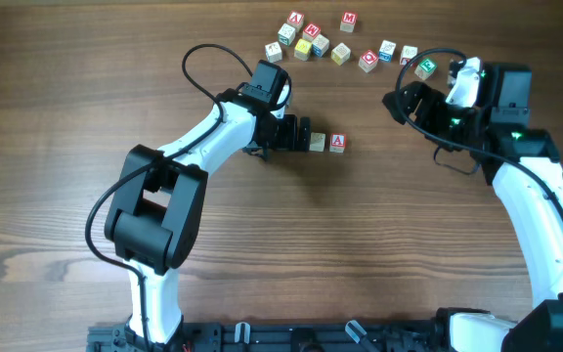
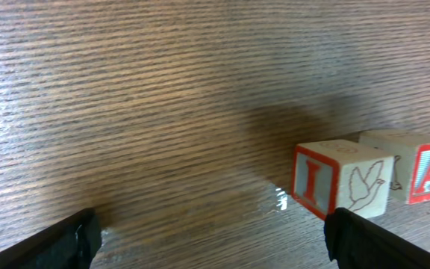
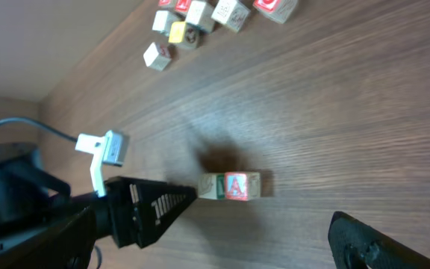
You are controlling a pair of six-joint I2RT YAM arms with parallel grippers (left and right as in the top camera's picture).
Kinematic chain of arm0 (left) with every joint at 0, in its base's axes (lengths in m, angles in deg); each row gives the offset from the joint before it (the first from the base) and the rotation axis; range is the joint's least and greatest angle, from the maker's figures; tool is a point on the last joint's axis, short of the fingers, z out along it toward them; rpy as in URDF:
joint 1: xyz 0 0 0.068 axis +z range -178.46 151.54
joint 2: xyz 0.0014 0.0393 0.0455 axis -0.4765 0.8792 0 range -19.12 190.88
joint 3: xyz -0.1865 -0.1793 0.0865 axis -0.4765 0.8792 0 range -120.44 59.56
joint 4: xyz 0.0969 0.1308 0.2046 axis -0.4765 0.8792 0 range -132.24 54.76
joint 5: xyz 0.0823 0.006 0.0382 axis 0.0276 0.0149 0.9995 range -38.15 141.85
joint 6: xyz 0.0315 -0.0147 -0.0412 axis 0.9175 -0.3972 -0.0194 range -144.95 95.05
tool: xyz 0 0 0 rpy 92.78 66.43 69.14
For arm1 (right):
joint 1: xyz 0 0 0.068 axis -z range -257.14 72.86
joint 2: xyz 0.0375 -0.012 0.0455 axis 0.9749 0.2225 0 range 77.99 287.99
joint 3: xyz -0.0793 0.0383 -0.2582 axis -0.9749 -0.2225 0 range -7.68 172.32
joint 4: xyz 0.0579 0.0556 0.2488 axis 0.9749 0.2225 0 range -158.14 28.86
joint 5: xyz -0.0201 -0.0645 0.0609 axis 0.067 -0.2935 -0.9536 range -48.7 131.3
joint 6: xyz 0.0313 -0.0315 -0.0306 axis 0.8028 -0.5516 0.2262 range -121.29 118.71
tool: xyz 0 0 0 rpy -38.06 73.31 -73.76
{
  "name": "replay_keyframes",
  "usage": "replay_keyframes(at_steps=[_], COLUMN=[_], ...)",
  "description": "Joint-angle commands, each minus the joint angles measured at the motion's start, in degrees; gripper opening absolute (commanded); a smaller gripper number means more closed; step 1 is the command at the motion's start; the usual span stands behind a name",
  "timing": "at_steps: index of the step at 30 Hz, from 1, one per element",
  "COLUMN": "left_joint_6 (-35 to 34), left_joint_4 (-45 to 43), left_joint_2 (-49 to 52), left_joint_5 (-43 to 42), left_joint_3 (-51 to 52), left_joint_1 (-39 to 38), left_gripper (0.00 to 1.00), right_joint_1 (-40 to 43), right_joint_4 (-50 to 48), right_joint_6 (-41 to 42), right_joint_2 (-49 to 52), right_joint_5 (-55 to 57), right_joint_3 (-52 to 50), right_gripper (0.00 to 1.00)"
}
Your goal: Form a horizontal line
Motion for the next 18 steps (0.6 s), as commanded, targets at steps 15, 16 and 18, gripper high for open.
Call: replay_keyframes(at_steps=[15,16,18], left_joint_6=[-0.1,-0.1,-0.1], left_joint_4=[4.1,4.1,4.1], left_joint_2=[2.6,2.6,2.6], left_joint_5=[2.4,2.4,2.4], left_joint_3=[2.1,2.1,2.1], left_joint_1=[0.3,0.3,0.3], left_gripper=[1.0,1.0,1.0], right_joint_1=[-2.3,-3.5,-5.1], right_joint_4=[-6.1,-7.1,-8.9], right_joint_6=[4.1,3.9,4.0], right_joint_2=[3.6,5.4,9.0], right_joint_5=[10.4,11.5,12.6], right_joint_3=[14.7,16.5,18.9], right_gripper=[0.61,0.6,0.56])
